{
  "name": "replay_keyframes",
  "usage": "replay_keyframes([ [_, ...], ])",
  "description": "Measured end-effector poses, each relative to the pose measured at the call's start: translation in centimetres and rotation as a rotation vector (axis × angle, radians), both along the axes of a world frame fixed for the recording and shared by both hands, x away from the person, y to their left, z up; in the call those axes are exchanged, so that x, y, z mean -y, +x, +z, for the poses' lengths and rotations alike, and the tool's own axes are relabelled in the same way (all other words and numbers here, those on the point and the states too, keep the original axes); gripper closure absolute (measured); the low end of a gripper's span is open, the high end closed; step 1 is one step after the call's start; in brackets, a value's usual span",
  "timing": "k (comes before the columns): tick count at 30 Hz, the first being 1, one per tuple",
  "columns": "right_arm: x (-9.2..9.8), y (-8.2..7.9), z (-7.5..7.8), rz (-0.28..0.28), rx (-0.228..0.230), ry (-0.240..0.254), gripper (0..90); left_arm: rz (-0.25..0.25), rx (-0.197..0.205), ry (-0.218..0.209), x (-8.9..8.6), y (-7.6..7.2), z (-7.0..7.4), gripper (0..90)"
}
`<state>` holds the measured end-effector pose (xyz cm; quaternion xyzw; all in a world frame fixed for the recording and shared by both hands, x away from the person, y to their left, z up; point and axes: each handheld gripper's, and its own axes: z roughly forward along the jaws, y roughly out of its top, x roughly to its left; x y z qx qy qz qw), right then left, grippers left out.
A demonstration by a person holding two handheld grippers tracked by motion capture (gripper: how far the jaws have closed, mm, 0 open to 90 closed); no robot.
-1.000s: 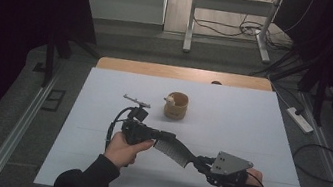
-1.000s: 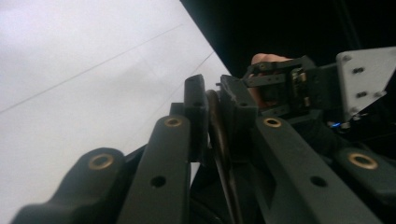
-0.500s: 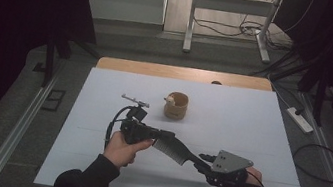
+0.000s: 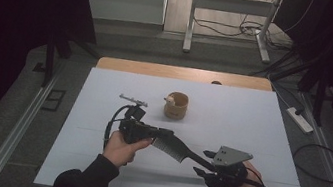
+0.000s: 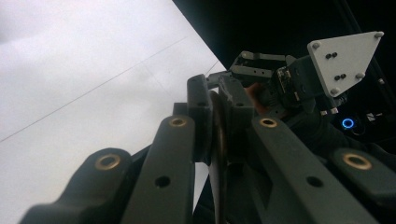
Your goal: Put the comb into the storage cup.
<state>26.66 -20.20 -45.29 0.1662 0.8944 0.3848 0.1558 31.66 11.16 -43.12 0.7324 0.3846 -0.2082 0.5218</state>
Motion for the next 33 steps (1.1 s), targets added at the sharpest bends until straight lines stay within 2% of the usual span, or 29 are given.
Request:
replay_keyframes([
  [8, 0.2, 0.3, -0.1, -0.046, -0.029, 0.009, 27.3, 0.005, 0.027, 0.010, -0.3, -0.1, 0.1, 83.6],
  [9, 0.3, 0.4, -0.1, -0.060, -0.037, 0.008, 23.7, 0.005, 0.033, 0.010, -0.3, -0.1, 0.2, 83.6],
  [17, 0.6, 0.9, -0.3, -0.102, -0.062, 0.003, 15.0, 0.020, 0.070, 0.027, -0.9, -0.2, 0.6, 83.6],
  [25, 1.0, 1.3, -0.4, -0.133, -0.122, -0.008, 12.9, 0.031, 0.095, 0.039, -1.3, -0.2, 0.7, 83.6],
  [33, 1.5, 1.6, -0.5, -0.149, -0.138, -0.016, 10.0, 0.057, 0.108, 0.049, -1.9, -0.1, 0.7, 83.6],
])
